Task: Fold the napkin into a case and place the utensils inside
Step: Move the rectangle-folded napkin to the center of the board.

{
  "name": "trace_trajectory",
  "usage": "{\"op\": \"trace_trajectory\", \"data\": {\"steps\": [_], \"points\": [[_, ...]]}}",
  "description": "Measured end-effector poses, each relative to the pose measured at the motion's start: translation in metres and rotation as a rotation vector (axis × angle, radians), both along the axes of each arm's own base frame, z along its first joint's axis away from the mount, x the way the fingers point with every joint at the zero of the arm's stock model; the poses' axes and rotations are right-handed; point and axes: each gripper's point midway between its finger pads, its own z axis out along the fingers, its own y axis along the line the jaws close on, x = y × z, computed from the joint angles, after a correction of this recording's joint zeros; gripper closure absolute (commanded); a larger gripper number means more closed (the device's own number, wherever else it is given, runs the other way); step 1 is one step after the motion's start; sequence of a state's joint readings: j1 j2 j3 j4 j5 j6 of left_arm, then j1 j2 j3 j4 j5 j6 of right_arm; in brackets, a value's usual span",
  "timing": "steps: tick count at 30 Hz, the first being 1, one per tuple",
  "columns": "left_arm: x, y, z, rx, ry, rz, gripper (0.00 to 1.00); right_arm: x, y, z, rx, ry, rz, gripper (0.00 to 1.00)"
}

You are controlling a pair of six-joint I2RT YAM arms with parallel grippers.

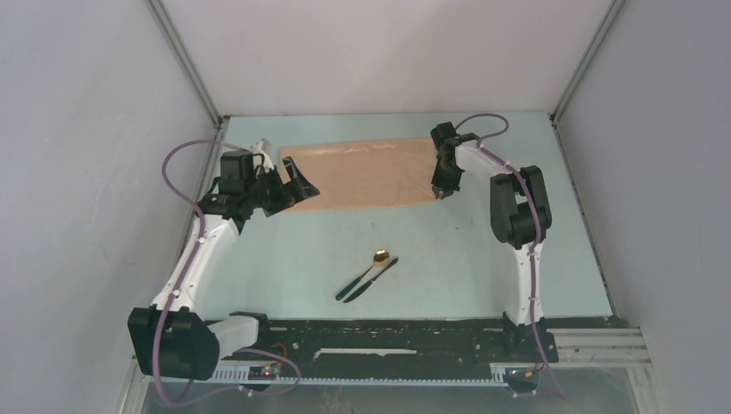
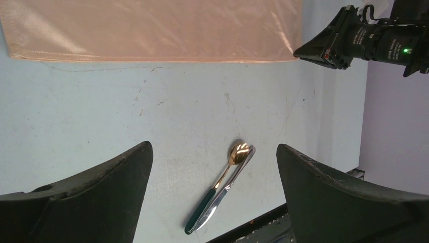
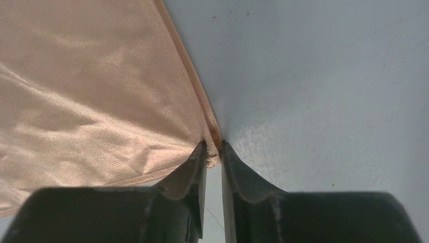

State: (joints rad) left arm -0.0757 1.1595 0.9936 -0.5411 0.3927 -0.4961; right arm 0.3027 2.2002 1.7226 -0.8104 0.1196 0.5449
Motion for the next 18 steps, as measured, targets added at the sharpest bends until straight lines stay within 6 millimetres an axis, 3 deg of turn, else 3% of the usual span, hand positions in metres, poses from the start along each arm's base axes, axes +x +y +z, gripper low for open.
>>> {"op": "trace_trajectory", "data": {"steps": [6, 13, 18], "points": [[0.0, 0.001, 0.0, -0.002, 0.0, 0.002, 0.0, 0.0, 0.001, 0.0, 0.008, 0.0, -0.007, 1.0], [0.001, 0.003, 0.0, -0.002, 0.001, 0.009, 0.0, -0.001, 0.001, 0.0, 0.009, -0.008, -0.004, 1.0], [0.001, 0.003, -0.001, -0.002, 0.002, 0.009, 0.0, -0.013, -0.003, 0.0, 0.021, -0.007, 0.007, 1.0]]}}
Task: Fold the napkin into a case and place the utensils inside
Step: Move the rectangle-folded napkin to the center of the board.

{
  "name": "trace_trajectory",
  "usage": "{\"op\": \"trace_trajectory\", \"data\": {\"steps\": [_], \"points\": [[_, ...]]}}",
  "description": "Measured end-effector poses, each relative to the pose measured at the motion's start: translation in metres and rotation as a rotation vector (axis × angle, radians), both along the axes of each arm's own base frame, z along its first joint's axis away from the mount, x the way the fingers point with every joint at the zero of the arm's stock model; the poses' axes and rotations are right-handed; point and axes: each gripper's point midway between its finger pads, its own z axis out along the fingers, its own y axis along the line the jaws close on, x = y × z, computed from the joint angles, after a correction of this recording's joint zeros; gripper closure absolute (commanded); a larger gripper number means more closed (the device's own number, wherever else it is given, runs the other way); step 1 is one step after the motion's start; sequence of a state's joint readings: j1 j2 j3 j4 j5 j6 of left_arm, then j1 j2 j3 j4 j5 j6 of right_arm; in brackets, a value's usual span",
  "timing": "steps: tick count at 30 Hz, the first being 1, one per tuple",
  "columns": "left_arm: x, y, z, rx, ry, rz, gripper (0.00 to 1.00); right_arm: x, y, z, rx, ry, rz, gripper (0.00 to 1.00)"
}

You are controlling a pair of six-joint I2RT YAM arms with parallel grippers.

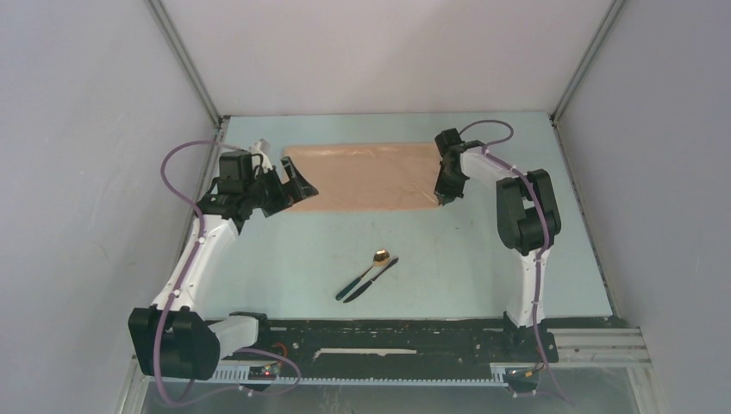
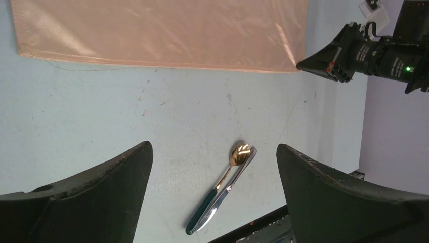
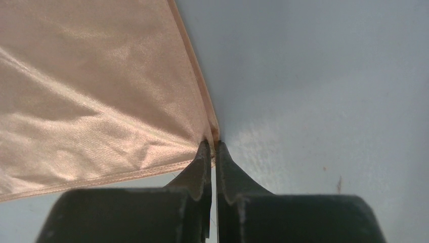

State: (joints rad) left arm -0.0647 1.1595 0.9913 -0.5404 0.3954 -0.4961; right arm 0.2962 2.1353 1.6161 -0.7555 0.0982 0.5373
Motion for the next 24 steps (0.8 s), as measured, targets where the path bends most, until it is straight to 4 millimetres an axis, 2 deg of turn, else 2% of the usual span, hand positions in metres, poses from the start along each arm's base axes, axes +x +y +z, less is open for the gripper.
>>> {"op": "trace_trajectory", "data": {"steps": [8, 12, 16, 20, 24], "points": [[-0.003, 0.0, -0.008, 0.001, 0.018, 0.0, 0.0, -0.051, -0.023, -0.001, 0.016, 0.051, 0.008, 1.0], [-0.002, 0.0, -0.007, 0.0, 0.015, 0.0, 0.0, -0.065, -0.044, -0.001, 0.007, 0.066, -0.008, 1.0], [-0.002, 0.0, -0.007, -0.002, 0.015, -0.002, 0.0, -0.071, -0.066, 0.0, -0.008, 0.076, -0.027, 1.0], [-0.002, 0.0, -0.007, -0.003, 0.014, -0.002, 0.0, -0.067, -0.081, 0.001, -0.001, 0.067, -0.022, 1.0], [-0.002, 0.0, -0.008, -0.003, 0.016, -0.002, 0.0, -0.063, -0.084, 0.002, 0.021, 0.052, 0.027, 1.0]]}}
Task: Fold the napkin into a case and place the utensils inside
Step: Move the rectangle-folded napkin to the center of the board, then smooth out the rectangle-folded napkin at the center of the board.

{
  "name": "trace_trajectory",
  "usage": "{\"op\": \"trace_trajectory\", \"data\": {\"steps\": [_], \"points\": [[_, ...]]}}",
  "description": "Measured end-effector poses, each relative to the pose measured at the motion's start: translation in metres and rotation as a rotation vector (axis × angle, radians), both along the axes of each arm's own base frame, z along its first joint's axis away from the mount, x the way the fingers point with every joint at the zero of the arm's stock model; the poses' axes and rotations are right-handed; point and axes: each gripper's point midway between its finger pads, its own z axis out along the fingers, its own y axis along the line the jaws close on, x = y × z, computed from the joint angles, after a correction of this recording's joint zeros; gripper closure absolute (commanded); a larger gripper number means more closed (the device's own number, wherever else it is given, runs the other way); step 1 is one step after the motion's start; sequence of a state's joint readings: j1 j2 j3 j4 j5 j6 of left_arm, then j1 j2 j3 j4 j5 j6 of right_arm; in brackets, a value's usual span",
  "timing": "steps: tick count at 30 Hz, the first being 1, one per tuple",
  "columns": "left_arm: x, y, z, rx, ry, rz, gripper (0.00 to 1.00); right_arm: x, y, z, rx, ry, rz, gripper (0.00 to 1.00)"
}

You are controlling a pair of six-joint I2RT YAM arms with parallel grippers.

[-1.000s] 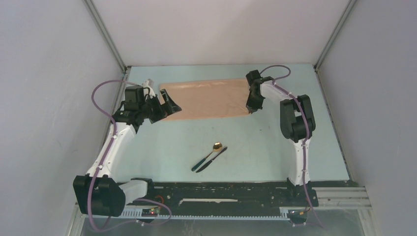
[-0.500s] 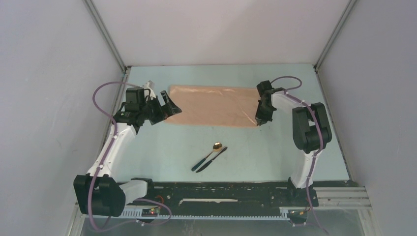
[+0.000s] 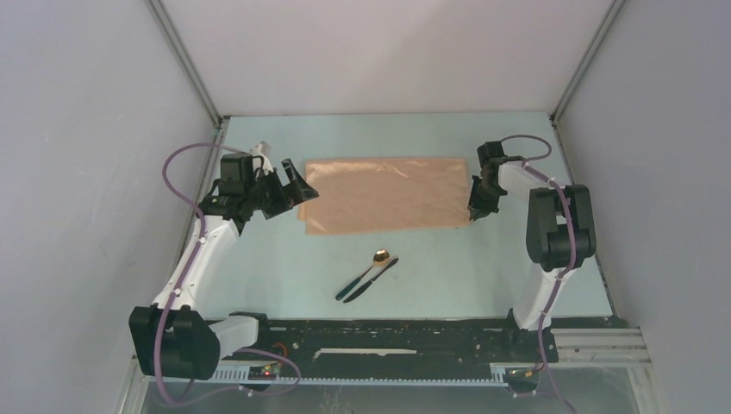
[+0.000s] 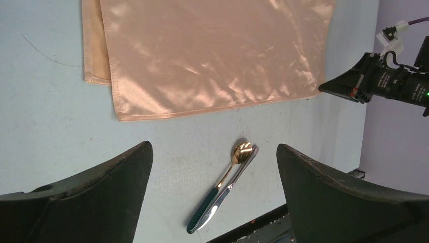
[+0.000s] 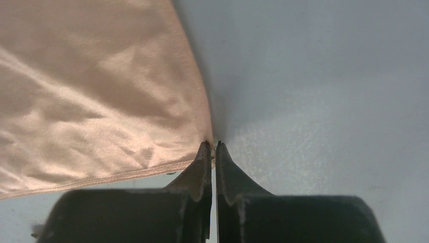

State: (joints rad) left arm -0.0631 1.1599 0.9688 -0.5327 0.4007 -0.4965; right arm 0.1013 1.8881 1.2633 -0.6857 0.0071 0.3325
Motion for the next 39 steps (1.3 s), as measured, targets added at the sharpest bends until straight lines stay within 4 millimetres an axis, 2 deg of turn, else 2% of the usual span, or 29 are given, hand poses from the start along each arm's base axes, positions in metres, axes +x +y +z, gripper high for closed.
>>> {"op": "trace_trajectory", "data": {"steps": [3, 6, 7, 10, 13, 15, 17, 18, 20, 25, 27, 39], "points": [[0.001, 0.0, -0.001, 0.0, 0.001, 0.0, 0.0, 0.003, 0.01, 0.001, 0.034, -0.015, 0.041, 1.0], [0.003, 0.001, -0.002, 0.004, 0.003, 0.005, 0.02, 0.008, 0.021, 0.006, 0.073, -0.033, 0.069, 0.7], [0.003, 0.002, -0.004, 0.009, 0.007, 0.009, 0.06, 0.011, 0.025, 0.009, 0.085, -0.041, 0.076, 0.61], [0.007, 0.011, -0.021, 0.055, 0.061, 0.051, 0.28, 0.016, 0.034, 0.016, 0.102, -0.06, 0.093, 0.46], [0.006, 0.023, -0.055, 0.143, 0.185, 0.111, 0.61, 0.014, 0.036, 0.016, 0.083, -0.054, 0.099, 0.4], [0.003, 0.026, -0.079, 0.187, 0.274, 0.132, 0.69, 0.01, 0.033, 0.016, 0.055, -0.043, 0.095, 0.36], [-0.002, 0.025, -0.101, 0.222, 0.356, 0.141, 0.69, 0.006, 0.028, 0.02, 0.022, -0.038, 0.089, 0.32], [-0.005, 0.025, -0.112, 0.244, 0.398, 0.147, 0.65, 0.005, 0.026, 0.024, 0.008, -0.043, 0.085, 0.3], [-0.008, 0.026, -0.126, 0.269, 0.447, 0.164, 0.63, 0.005, 0.021, 0.035, -0.017, -0.068, 0.076, 0.28], [-0.006, 0.025, -0.14, 0.285, 0.485, 0.205, 0.63, 0.01, 0.013, 0.067, -0.027, -0.161, 0.058, 0.28], [-0.004, 0.023, -0.145, 0.277, 0.493, 0.216, 0.63, 0.011, 0.012, 0.072, -0.019, -0.18, 0.055, 0.28], [0.009, 0.022, -0.154, 0.277, 0.478, 0.271, 0.67, 0.005, 0.019, 0.063, 0.031, -0.164, 0.068, 0.29]]}}
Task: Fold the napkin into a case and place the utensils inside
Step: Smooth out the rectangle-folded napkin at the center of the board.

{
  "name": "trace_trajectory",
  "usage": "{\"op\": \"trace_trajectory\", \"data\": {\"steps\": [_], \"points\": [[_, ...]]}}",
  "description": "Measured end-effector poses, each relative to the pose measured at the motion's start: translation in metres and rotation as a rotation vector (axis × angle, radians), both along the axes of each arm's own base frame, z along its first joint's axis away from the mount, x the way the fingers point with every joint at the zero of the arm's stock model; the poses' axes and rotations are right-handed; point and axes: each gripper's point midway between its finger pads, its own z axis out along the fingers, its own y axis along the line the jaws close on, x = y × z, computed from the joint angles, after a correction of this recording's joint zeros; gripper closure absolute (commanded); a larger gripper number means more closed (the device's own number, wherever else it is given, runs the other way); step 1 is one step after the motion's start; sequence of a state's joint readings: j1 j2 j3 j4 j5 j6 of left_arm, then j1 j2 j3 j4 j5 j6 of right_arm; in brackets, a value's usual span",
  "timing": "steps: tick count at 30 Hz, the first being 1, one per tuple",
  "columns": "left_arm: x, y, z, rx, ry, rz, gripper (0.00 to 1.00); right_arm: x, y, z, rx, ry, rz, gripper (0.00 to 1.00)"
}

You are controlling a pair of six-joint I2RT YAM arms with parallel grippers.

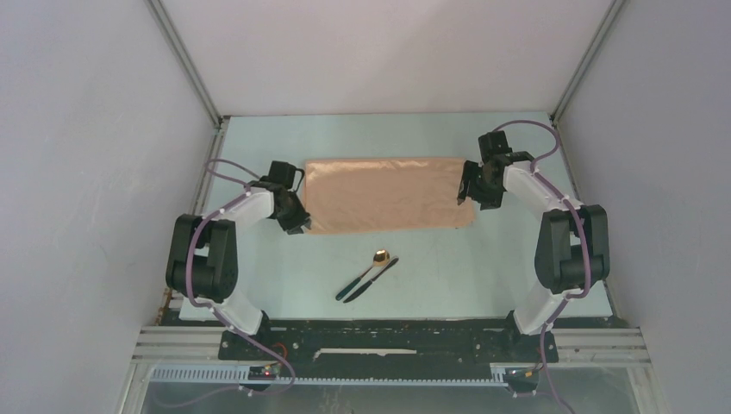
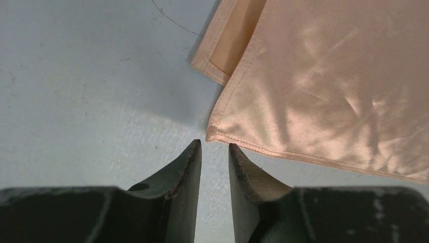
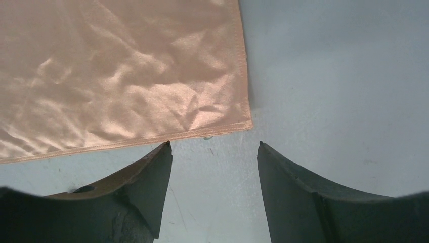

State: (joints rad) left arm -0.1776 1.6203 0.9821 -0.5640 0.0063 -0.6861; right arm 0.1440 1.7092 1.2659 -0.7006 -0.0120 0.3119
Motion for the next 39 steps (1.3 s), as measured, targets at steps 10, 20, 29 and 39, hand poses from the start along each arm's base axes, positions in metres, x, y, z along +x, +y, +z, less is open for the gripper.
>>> {"op": "trace_trajectory", "data": {"steps": [10, 20, 29, 39], "points": [[0.001, -0.002, -0.017, -0.008, 0.03, 0.018, 0.86, 0.001, 0.003, 0.0, 0.01, -0.004, 0.007, 0.3], [0.01, -0.003, -0.015, -0.02, 0.019, 0.043, 1.0, 0.0, 0.005, 0.001, 0.018, -0.003, 0.012, 0.3], [0.043, 0.017, -0.001, -0.026, -0.026, 0.107, 1.0, 0.001, 0.01, 0.001, 0.048, -0.004, 0.023, 0.29], [0.043, 0.02, -0.009, -0.037, 0.003, 0.118, 1.0, 0.006, 0.016, -0.023, 0.109, 0.049, 0.01, 0.36]]}}
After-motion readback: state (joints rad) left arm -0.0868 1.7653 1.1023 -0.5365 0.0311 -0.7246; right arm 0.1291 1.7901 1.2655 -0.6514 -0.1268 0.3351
